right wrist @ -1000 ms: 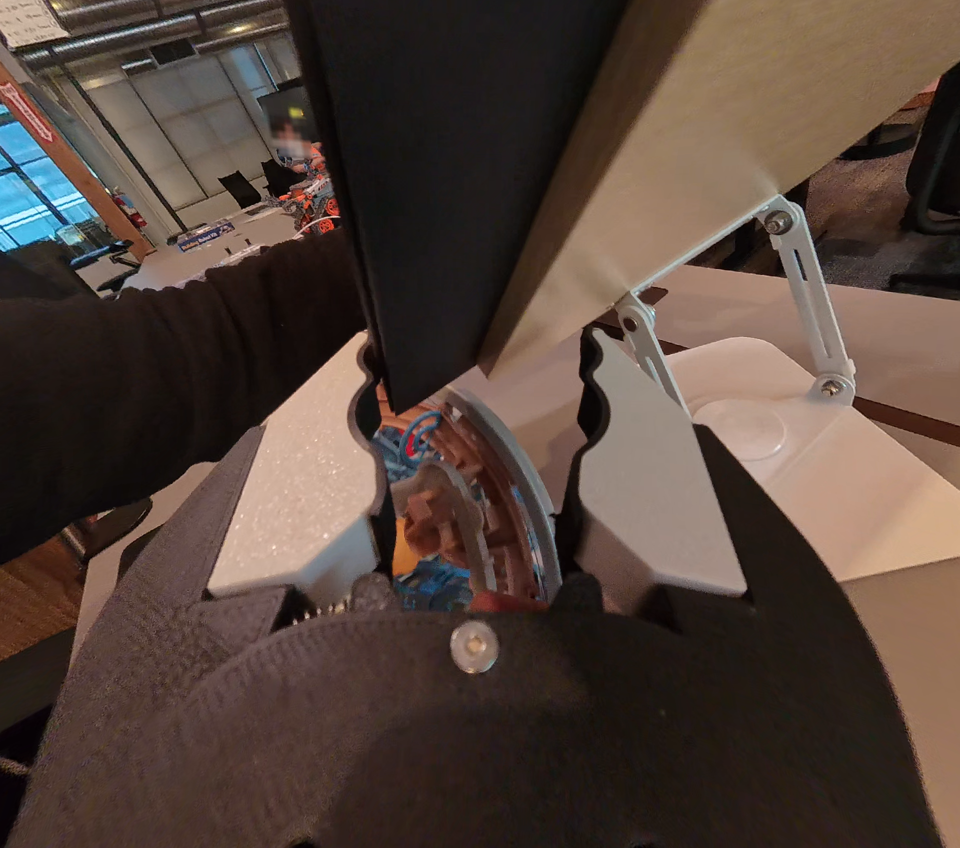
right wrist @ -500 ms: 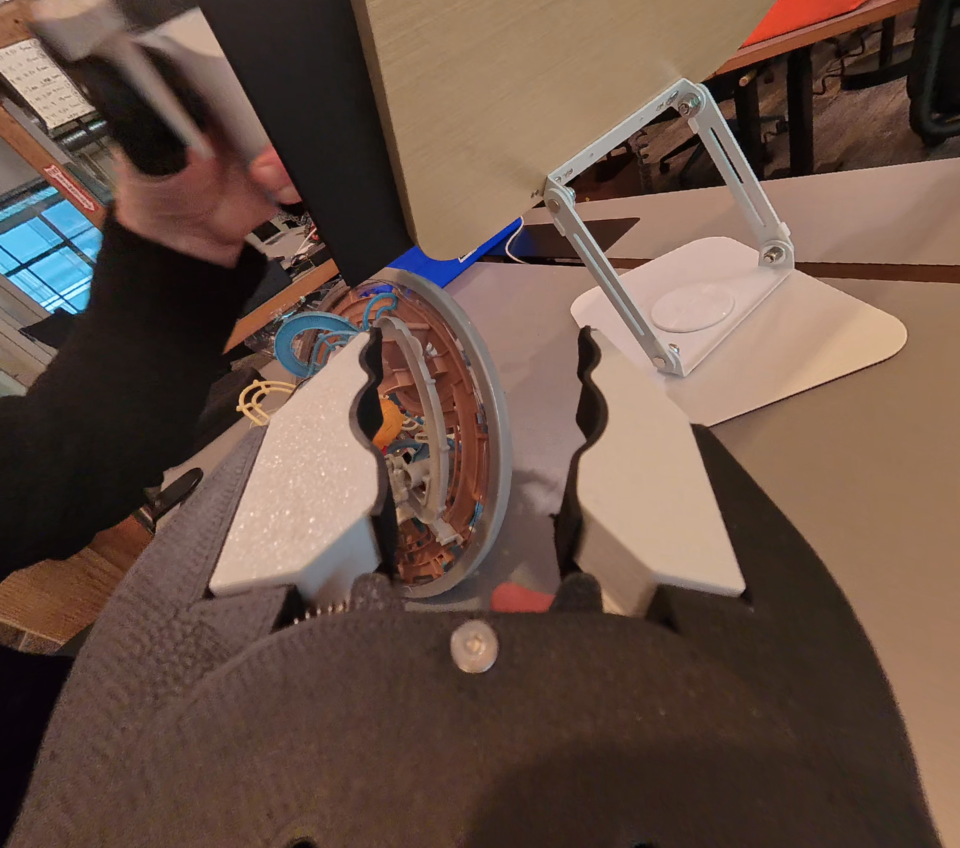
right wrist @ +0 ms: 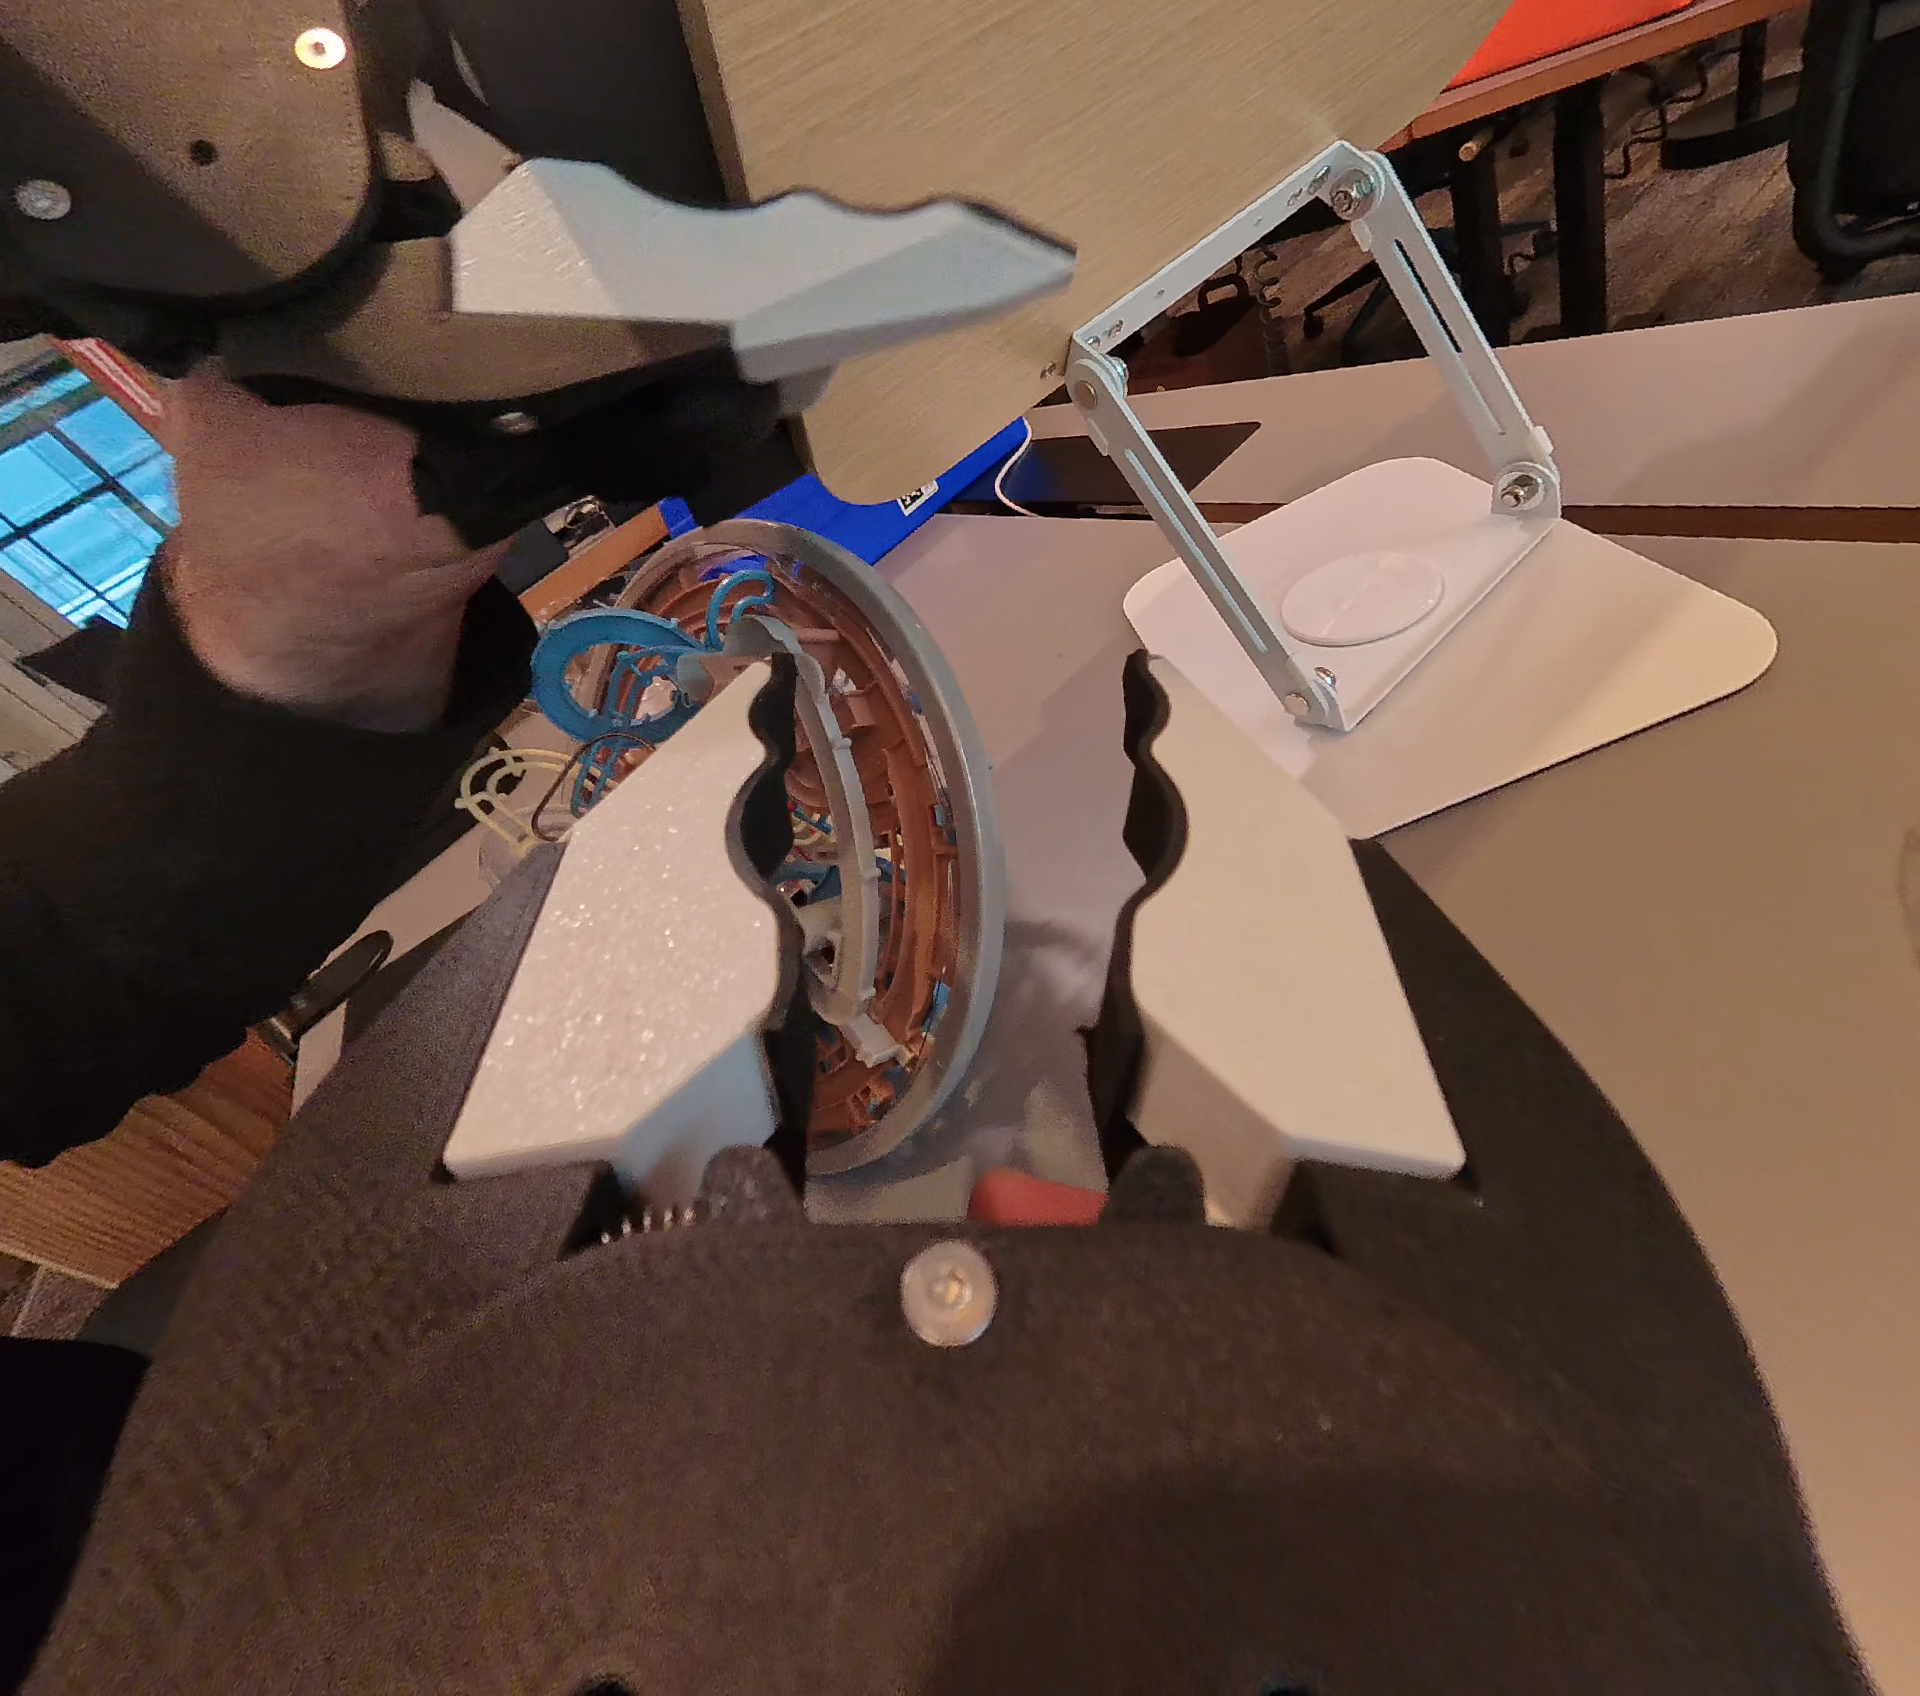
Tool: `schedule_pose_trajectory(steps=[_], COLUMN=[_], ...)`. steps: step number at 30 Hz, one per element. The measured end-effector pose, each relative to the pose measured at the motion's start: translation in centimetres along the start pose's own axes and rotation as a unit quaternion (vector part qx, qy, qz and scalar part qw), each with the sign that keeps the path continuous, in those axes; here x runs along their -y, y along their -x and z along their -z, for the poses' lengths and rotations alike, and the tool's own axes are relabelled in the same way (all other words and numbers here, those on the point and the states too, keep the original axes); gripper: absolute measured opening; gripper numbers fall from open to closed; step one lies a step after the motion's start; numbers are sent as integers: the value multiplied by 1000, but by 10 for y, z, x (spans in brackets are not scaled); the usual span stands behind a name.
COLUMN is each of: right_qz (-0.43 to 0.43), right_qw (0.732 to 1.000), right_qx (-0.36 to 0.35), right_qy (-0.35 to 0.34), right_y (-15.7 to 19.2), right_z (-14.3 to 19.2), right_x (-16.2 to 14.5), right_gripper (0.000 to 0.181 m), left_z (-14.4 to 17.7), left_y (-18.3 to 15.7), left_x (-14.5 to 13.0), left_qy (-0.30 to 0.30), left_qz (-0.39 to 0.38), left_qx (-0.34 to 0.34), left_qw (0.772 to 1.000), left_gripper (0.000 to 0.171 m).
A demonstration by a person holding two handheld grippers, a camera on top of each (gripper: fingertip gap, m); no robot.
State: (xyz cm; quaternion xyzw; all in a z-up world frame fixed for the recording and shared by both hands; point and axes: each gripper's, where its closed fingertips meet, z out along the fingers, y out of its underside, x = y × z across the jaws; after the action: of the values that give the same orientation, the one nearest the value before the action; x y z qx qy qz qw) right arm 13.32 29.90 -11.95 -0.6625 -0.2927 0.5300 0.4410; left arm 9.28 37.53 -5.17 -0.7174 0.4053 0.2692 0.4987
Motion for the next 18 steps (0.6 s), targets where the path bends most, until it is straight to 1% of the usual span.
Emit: schedule_pose_trajectory(steps=[4, 7, 8, 11, 12, 15, 17, 18], right_qz=[-3, -5, -5, -5, -5, -6, -4, -4], right_qw=[1000, 1000, 1000, 1000, 1000, 1000, 1000, 1000], right_qx=[4, 7, 7, 7, 6, 4, 2, 1], right_qy=[9, 14, 15, 15, 16, 19, 21, 23], right_y=[1, 1, 2, 1, 0, -2, -3, -4], right_z=[-3, -5, -5, -6, -6, -6, -7, -7], right_x=[-6, -9, -10, -11, -11, -12, -14, -15], right_gripper=[61, 59, 59, 58, 58, 58, 57, 57], left_z=[1, 6, 7, 7, 9, 11, 14, 15], left_y=[6, 24, 32, 47, 49, 56, 63, 65], left_x=[0, -10, -16, -32, -35, -46, -55, -60], left_qy=[-11, -22, -24, -47, -55, -77, -99, -111], left_qz=[22, 38, 28, 40, 30, 27, 54, 51], left_qx=[6, 24, 31, 17, 5, 0, -7, -12], left_qw=[1000, 999, 999, 998, 998, 997, 994, 992], left_gripper=[45, 27, 23, 20, 20, 18, 17, 16])
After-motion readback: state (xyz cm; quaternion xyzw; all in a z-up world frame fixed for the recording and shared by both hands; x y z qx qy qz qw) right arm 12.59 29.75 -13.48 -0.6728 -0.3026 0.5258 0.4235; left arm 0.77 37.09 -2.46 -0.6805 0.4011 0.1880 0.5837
